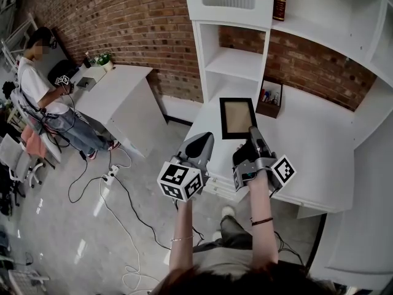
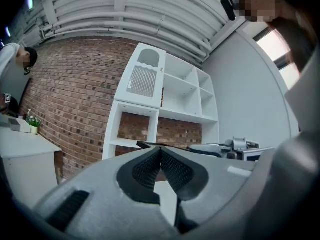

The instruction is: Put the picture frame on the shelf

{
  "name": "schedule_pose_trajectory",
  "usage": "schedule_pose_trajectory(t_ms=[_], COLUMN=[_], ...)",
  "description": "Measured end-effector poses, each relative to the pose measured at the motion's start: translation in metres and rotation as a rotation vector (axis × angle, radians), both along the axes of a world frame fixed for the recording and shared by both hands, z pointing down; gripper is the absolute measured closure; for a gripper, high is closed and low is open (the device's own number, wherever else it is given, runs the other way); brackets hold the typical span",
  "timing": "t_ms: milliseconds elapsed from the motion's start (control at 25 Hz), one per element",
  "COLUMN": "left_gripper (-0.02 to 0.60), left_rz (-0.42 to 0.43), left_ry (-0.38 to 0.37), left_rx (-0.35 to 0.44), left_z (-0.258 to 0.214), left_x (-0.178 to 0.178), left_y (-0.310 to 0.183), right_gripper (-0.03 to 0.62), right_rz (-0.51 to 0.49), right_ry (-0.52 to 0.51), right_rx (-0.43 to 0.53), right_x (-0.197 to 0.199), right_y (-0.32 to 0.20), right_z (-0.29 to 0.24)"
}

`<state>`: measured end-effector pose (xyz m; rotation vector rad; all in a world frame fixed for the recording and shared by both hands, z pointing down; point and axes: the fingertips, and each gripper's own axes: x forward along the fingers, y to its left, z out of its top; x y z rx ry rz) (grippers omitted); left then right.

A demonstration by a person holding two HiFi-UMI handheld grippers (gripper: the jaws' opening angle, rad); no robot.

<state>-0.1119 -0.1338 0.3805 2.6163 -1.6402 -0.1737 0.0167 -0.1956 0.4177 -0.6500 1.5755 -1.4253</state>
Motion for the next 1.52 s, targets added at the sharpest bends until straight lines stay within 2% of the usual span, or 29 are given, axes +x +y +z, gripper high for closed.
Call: schedule_pose_trajectory(t_ms=[840,1520], left_gripper=[0.571,0.571], left_rz=[-0.025,-0.082], left_ry=[0.009,0.029], left_rx=[-0.017,-0.042], left_z=[-0.006,-0.01], left_x=[-0.009,-0.016], left_y=[-0.105,-0.151], right_gripper=[0.521,0.52], right_rz=[-0.022,-0.067], right_ry=[0.014,0.049], right_rx=[0.002,0.025], right_x=[-0.012,-0.025], right_y=[-0.113,-0.164], right_z=[-0.014,-0.026])
